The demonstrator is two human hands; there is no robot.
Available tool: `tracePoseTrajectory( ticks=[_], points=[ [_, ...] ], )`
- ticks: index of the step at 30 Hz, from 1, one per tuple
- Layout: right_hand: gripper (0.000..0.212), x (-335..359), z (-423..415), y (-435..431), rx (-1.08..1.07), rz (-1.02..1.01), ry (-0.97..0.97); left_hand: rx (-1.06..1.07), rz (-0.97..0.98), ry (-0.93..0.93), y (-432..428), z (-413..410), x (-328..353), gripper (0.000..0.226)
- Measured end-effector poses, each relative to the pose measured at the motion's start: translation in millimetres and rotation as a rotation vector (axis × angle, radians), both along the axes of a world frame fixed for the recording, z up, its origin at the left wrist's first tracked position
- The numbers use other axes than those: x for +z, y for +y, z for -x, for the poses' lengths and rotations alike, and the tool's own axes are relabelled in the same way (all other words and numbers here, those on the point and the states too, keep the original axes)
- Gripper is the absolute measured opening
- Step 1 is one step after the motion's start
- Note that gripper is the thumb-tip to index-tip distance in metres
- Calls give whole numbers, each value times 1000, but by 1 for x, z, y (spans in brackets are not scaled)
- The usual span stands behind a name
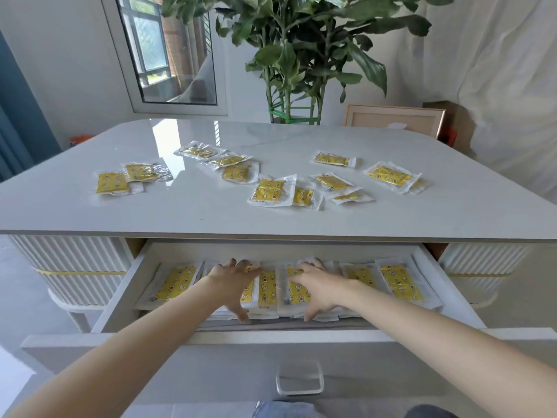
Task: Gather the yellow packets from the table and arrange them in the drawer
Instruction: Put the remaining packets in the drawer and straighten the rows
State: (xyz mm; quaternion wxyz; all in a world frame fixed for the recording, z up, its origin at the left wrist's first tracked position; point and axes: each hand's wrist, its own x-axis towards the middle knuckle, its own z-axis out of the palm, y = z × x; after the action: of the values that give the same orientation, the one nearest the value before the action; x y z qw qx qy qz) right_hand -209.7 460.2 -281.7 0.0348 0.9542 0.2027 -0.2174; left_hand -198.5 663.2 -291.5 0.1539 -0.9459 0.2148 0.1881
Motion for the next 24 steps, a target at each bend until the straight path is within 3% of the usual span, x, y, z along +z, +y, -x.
tracePoseTrajectory(
  ticks=[9,14,17,24],
  points=[
    [81,9,6,-1,8,-81,-56,46,79,38,4,11,14,109],
    [37,38,21,-9,-99,-357,-139,147,389,-52,2,32,34,61],
    [20,60,32,-15,-142,-495,-249,170,533,-161,2,47,57,45],
    [16,112,37,-38,-269,-749,-490,202,865,-349,-8,51,125,28]
  ],
)
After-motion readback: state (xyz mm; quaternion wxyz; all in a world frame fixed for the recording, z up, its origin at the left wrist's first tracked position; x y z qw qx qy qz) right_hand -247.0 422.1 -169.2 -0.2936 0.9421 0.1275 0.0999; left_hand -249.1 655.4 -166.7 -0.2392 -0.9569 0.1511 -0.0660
